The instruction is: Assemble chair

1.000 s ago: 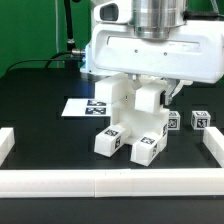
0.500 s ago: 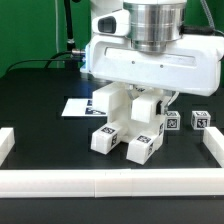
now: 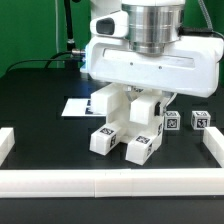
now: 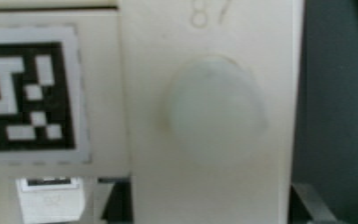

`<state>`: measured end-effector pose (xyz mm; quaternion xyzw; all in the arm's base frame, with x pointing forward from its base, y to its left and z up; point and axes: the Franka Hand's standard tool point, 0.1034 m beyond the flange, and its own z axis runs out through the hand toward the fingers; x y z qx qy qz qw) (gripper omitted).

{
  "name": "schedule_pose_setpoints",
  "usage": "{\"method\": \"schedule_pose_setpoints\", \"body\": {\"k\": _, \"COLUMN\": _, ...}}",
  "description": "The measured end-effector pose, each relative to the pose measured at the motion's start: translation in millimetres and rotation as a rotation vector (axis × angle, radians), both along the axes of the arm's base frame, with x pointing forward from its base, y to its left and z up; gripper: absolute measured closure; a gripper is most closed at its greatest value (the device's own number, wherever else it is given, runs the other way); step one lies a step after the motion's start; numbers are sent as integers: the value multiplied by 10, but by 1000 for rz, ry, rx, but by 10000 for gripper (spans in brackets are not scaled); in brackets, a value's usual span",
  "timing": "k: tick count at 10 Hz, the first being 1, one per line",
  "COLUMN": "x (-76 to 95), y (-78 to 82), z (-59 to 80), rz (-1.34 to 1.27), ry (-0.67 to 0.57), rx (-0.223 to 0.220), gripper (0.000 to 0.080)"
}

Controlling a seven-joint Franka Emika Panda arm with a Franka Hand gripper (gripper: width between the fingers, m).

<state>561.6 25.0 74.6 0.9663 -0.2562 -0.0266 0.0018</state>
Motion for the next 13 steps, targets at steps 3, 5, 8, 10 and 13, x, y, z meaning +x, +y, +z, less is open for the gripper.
{"method": "schedule_pose_setpoints", "body": {"k": 3, "x": -3, "y": -7, "z": -6, "rz": -1, "ry": 1, "rx": -1, "gripper": 317}}
{"method": "schedule_pose_setpoints", "body": {"k": 5, "x": 7, "y": -33, "z": 4, "rz": 3, "ry": 1, "rx": -1, "gripper": 190}}
{"method": "schedule_pose_setpoints", "body": {"k": 8, "x": 15, "y": -39, "z": 10, "rz": 3, "ry": -1, "rx": -1, "gripper": 151}}
{"method": "schedule_pose_setpoints", "body": {"k": 10, "x": 31, "y": -49, "z": 17, "rz": 7, "ry": -4, "rx": -1, "gripper": 150}}
{"method": "schedule_pose_setpoints", "body": {"k": 13, "x": 107, "y": -92, "z": 145, "rz": 38, "ry": 0, "rx": 9, "gripper": 150}}
